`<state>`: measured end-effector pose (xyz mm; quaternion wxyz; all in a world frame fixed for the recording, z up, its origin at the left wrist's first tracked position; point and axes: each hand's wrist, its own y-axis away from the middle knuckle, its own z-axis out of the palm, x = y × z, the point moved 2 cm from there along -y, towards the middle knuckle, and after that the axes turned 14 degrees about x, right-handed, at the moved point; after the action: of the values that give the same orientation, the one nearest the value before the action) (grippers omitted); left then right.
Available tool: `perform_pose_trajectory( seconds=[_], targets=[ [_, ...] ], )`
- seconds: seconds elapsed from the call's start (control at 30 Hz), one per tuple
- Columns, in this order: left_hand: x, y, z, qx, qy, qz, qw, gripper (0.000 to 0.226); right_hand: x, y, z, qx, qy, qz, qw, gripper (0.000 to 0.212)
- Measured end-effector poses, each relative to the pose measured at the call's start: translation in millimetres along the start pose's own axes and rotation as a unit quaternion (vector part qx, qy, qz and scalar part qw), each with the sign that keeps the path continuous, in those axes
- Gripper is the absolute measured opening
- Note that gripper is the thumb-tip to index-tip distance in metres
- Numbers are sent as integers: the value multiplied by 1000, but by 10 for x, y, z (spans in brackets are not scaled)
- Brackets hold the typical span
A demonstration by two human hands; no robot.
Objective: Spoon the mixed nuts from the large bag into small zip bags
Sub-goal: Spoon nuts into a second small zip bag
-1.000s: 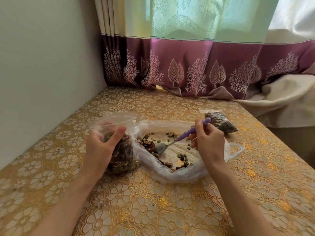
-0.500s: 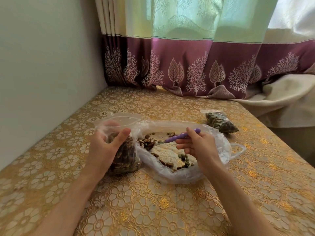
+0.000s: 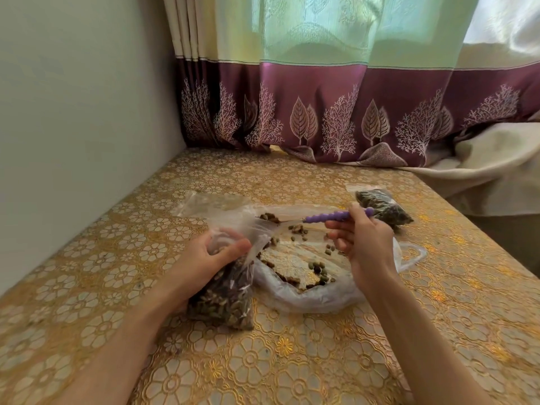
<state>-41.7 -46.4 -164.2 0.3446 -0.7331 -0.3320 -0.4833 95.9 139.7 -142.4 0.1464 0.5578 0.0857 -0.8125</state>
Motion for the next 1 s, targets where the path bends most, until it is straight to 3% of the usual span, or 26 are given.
perform_pose_trajectory(
  seconds=[0.13, 0.43, 0.63, 0.83, 1.0],
  targets=[
    [-29, -12, -10, -18, -3, -10, 1000, 98, -97, 42, 12, -7, -52, -49, 997, 35],
    [-29, -13, 2, -13, -1, -33, 999, 100, -125, 195, 105, -137, -60, -140, 979, 31],
    [6, -12, 13, -14, 33, -19, 999, 105, -103, 169, 111, -174, -79, -129, 973, 26],
    [33, 19, -9, -11, 91, -24, 996, 99, -140, 78, 31, -111, -113, -109, 981, 27],
    [32, -11, -91, 74, 114, -1, 991, 96, -150, -44, -71, -1, -31, -183, 983, 34]
  ],
)
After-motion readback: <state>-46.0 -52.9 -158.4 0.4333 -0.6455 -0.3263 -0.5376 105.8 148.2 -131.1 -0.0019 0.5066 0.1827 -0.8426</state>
